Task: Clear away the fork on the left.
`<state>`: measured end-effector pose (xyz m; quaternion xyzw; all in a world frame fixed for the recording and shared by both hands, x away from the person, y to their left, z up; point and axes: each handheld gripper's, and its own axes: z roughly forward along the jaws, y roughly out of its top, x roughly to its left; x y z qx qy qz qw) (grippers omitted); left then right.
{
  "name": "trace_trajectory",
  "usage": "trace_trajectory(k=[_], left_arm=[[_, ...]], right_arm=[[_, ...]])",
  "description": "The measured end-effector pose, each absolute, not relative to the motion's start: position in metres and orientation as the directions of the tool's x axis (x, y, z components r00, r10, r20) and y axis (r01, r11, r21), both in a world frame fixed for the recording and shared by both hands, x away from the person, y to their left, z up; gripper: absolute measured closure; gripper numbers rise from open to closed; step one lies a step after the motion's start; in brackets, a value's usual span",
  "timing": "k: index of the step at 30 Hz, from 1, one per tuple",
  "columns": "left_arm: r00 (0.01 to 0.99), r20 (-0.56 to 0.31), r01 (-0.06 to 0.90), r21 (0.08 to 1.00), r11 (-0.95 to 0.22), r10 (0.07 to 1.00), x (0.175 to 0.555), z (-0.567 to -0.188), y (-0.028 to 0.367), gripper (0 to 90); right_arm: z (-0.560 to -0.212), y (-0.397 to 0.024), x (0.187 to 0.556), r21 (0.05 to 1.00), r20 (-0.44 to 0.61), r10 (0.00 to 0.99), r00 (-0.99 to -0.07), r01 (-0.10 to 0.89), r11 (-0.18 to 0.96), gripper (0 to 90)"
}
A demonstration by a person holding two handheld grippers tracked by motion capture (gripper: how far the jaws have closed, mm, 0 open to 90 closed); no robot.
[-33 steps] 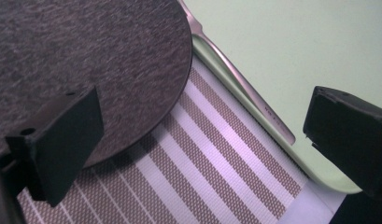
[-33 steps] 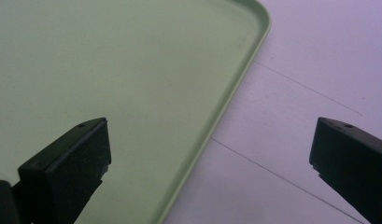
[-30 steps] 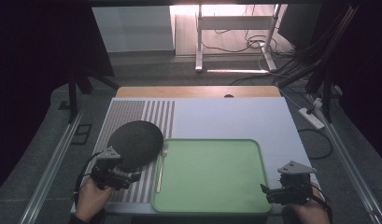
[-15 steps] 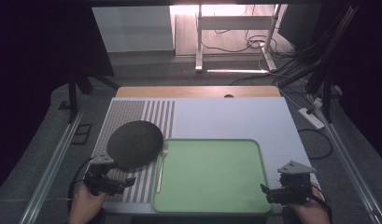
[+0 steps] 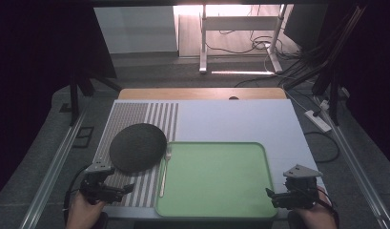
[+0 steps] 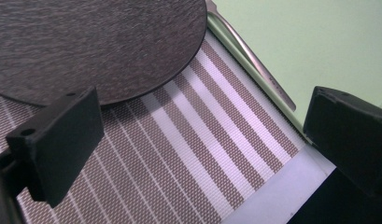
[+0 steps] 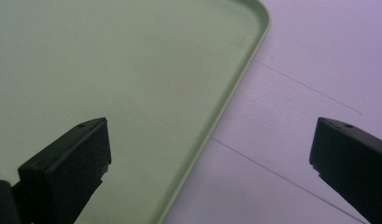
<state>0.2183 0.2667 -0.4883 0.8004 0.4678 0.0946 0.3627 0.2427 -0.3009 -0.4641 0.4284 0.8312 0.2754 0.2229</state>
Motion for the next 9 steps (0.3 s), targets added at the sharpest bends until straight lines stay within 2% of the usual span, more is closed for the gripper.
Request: trace_trajectory(k=[9], left_arm=[[0.537, -0.182, 0.682, 0.669, -0.296, 0.824, 0.2139, -0.4876, 0.2681, 0.0]], right_arm=[[-0.4643, -0.3005, 0.2429, 0.646, -0.137, 0.833, -0.537, 0.589, 0.486, 0.0]])
